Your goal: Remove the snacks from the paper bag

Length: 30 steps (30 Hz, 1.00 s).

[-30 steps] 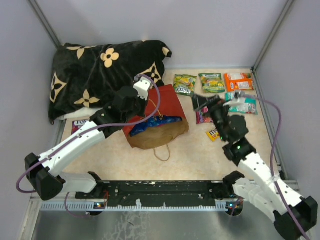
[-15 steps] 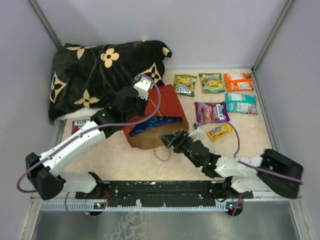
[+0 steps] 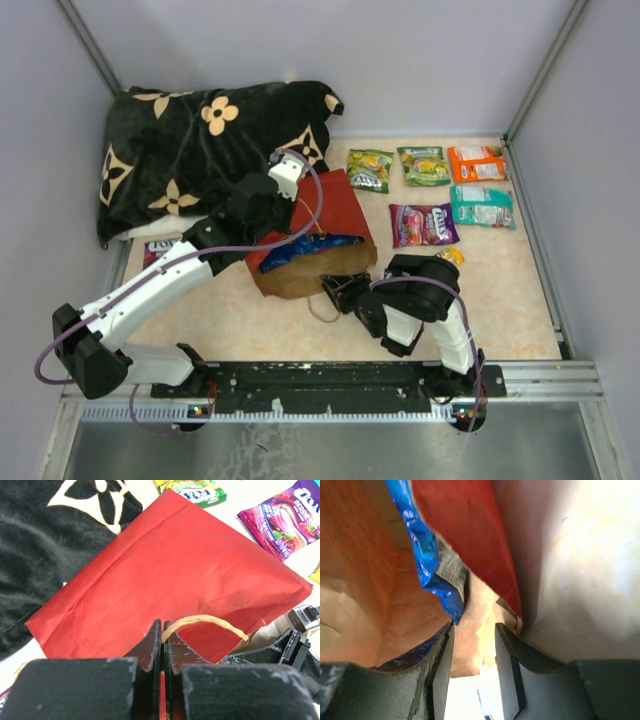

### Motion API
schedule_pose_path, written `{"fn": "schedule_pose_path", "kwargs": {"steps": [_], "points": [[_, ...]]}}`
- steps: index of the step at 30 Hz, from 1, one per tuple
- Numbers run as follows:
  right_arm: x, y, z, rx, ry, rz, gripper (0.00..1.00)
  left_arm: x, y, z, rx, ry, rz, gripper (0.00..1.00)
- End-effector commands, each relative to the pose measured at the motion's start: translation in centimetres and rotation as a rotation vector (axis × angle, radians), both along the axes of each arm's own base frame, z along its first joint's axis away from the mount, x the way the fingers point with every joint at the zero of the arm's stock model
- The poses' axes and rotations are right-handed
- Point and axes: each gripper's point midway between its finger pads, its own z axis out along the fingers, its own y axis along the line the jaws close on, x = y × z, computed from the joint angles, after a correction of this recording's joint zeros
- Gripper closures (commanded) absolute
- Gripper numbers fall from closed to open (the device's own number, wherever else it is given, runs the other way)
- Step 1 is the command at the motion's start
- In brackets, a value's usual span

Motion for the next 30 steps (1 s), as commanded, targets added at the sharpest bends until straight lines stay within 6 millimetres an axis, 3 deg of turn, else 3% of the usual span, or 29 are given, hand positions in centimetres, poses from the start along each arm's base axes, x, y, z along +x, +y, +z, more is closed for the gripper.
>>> {"fn": "schedule_pose_path", "kwargs": {"steps": [1, 12, 21, 30], "points": [[2.5, -1.4, 3.0, 0.201, -0.013, -0.147, 0.61, 0.1, 0.0, 0.5, -0.016, -0.011, 0.001, 1.00], [5.4, -0.8, -0.6, -0.027, 0.092, -0.215, 0.60, -0.3, -0.7, 0.6, -0.028, 0.001, -0.042, 1.00], [7.6, 0.3, -1.5, -0.132, 0.159, -0.269, 0.62, -0.4, -0.7, 0.9, -0.033, -0.002, -0.046, 1.00], [9.7, -0.8, -2.3, -0.182, 0.208, -0.371, 0.62, -0.7, -0.6, 1.4, -0.047, -0.010, -0.053, 1.00]]}}
